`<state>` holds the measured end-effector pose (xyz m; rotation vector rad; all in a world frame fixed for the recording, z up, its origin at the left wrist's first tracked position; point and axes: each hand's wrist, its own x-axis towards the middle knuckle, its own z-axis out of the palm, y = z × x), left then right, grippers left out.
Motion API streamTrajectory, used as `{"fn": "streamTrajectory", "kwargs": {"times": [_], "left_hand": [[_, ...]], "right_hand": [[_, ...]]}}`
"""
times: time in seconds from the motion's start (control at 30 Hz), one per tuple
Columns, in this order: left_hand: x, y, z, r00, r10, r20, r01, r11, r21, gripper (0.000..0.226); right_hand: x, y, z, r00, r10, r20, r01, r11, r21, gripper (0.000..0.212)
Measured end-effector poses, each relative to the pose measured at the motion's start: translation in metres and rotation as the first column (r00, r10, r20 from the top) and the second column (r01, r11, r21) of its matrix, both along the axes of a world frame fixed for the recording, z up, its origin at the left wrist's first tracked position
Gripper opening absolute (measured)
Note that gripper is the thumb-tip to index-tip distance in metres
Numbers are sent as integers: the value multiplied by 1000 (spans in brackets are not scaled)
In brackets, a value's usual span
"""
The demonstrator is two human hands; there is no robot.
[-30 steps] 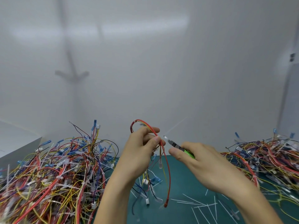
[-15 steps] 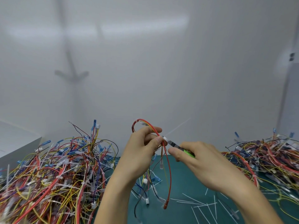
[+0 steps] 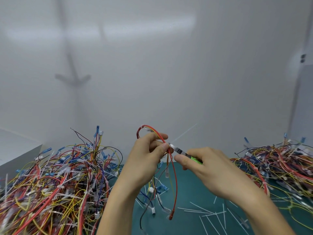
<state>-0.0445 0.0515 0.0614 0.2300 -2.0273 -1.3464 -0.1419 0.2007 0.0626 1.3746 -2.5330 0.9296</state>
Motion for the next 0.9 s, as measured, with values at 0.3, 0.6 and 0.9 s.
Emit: {"fn": "streamTrajectory", "kwargs": {"times": [0.3,0.6,0.9], "left_hand": [[1,-1,-1,1000,8,10,-8,1000,-22,19],[2,0,1,1000,-6,23,6,1000,-28,20],[3,2,2,999,-16,41,18,999,-33,21]], "right_hand": [[-1,1,0,1000,-8,-11,8,1000,12,74],[2,2,3,1000,-9,16,9,1000,10,73],[5,1,4,988,-26,153,36,998,-60,56]]}}
